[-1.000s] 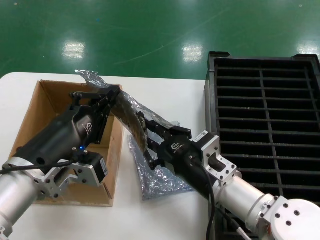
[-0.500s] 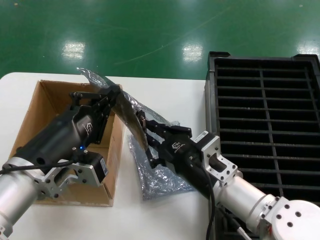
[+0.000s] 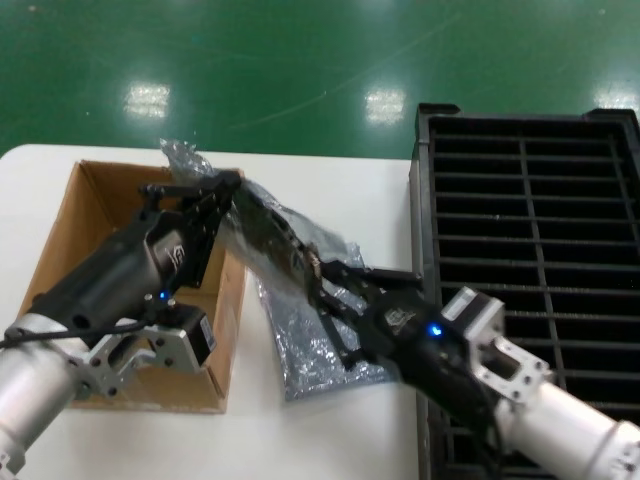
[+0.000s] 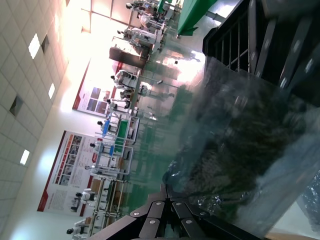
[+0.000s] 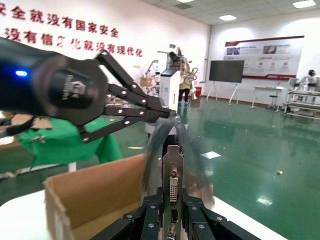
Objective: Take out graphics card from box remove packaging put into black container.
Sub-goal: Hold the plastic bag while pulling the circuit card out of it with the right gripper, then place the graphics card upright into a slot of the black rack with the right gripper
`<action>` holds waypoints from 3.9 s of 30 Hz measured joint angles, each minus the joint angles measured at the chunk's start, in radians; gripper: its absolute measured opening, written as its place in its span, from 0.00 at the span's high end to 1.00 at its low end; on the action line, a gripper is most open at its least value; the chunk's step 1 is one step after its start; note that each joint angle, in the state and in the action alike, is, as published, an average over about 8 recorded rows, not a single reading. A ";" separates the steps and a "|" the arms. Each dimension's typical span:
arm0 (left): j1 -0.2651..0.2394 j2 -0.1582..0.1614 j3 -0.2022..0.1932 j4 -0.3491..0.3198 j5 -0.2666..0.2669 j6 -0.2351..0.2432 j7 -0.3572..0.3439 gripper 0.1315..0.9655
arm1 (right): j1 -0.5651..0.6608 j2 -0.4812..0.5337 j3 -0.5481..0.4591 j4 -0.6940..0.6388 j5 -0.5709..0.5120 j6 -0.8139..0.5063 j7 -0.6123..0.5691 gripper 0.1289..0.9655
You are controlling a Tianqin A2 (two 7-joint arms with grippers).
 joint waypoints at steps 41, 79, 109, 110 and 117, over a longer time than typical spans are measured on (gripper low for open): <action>0.000 0.000 0.000 0.000 0.000 0.000 0.000 0.99 | -0.647 0.434 0.627 0.455 0.216 -0.007 0.064 0.93; 0.000 0.000 0.000 0.000 0.000 0.000 0.000 0.99 | -0.106 0.916 0.452 0.459 0.012 -0.498 0.290 0.93; 0.000 0.000 0.000 0.000 0.000 0.000 0.000 0.99 | 0.733 0.640 -0.040 0.225 -0.105 -1.103 0.183 0.93; 0.000 0.000 0.000 0.000 0.000 0.000 0.000 0.99 | 0.774 0.643 -0.087 0.212 -0.093 -1.112 0.188 0.93; 0.000 0.000 0.000 0.000 0.000 0.000 0.000 0.99 | 0.949 0.666 -0.331 0.169 -0.058 -1.134 0.226 0.93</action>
